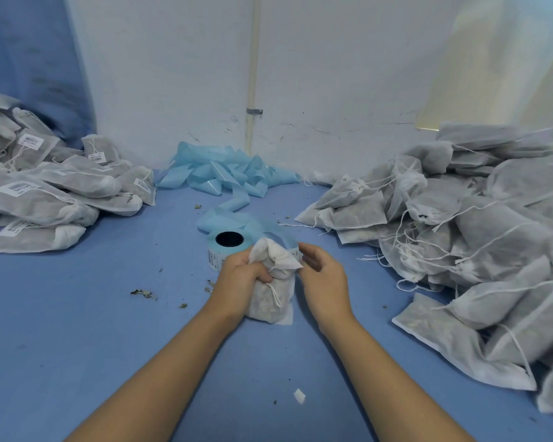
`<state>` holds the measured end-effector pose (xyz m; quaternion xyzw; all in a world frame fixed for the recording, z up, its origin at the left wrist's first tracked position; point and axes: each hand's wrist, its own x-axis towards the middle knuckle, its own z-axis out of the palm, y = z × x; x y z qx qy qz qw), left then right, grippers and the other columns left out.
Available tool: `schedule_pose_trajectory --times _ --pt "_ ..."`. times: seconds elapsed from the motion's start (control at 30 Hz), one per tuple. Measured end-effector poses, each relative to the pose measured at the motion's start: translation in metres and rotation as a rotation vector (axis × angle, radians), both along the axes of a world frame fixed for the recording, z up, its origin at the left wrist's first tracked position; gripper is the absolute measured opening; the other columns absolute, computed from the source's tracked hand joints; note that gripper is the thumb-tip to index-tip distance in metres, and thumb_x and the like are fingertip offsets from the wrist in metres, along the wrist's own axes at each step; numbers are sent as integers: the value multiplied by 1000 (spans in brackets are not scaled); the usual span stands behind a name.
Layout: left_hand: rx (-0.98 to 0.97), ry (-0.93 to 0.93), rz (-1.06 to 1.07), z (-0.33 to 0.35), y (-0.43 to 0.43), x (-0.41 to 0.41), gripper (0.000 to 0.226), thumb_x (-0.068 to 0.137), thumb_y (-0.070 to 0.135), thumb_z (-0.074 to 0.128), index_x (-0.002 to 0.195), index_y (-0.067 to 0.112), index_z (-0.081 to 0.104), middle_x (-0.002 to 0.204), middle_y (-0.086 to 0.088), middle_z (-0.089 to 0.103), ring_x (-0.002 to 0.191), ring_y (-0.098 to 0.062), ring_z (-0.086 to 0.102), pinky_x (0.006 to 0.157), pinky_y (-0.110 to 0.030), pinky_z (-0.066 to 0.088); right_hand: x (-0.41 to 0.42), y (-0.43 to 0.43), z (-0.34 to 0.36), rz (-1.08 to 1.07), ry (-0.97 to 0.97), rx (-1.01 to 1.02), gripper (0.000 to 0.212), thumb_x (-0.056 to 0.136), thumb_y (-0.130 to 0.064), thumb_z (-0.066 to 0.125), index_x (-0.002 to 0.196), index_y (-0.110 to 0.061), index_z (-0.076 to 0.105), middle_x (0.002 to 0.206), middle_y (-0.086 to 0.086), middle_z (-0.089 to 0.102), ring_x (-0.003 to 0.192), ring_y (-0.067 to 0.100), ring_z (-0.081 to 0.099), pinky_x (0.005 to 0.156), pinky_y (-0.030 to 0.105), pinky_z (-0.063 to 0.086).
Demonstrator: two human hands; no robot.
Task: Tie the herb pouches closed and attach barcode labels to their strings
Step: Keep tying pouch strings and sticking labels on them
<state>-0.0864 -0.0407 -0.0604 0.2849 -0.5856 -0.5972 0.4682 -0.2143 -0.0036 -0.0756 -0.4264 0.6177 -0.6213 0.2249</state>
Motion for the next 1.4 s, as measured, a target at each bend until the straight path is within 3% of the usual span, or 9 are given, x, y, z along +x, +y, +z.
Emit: schedule_pose_trajectory --times 0.07,0.23,0.3,0.43,0.63,0.8,1.07,1.3,1.4 --pt "24 3 17 -1 -2 1 27 72 -15 48 71 7 63 65 2 63 66 -13 59 58 -17 46 3 1 1 53 11 4 24 87 -6 60 94 -27 68 97 -11 72 93 3 65 83 21 51" --pt "70 11 27 -1 -2 1 19 52 6 52 66 10 64 66 1 64 68 -15 59 63 -24 46 1 1 4 85 -130 -44 20 89 -2 59 88 -20 68 89 -5 73 82 4 66 76 20 51" --pt "69 20 38 -1 -2 1 16 58 1 54 64 12 65 65 1 64 69 -17 59 64 -25 45 -1 2 5 81 -215 -60 15 89 -5 61 88 -17 70 83 -7 73 74 -2 65 69 12 49" --pt "65 23 53 0 -2 2 35 68 -11 52 55 18 67 62 5 64 65 -12 59 61 -23 46 -3 3 7 85 -291 -79 15 88 -6 64 85 -19 73 74 -12 72 64 -4 60 61 9 46" --pt "80 11 94 2 -2 2 31 73 -17 47 63 9 61 66 -3 60 70 -21 55 63 -28 44 -5 5 9 100 -342 -96 20 91 -6 60 86 -19 75 82 -6 74 71 3 58 64 12 46" --pt "79 8 91 1 -3 2 32 73 -16 48 64 11 64 63 2 62 66 -15 58 61 -24 45 0 6 10 147 -280 -76 15 86 -4 66 89 -17 72 77 -13 74 69 -7 64 61 7 46" --pt "75 15 75 2 -2 2 40 73 -17 47 60 16 65 59 7 64 59 -7 60 55 -16 47 0 6 10 100 -249 -70 21 91 -6 60 84 -21 73 76 -12 73 66 -7 62 62 9 47" --pt "57 14 59 4 1 2 41 73 -18 45 63 16 66 61 8 65 61 -7 60 57 -15 47 1 5 11 86 -271 -76 22 91 -6 59 82 -21 73 73 -13 72 62 -6 58 59 9 45" --pt "54 4 71 3 1 2 43 73 -17 45 59 18 65 61 7 64 64 -11 58 61 -22 45 0 4 9 84 -269 -72 20 91 -8 60 82 -20 74 73 -12 71 63 -2 56 59 10 44"
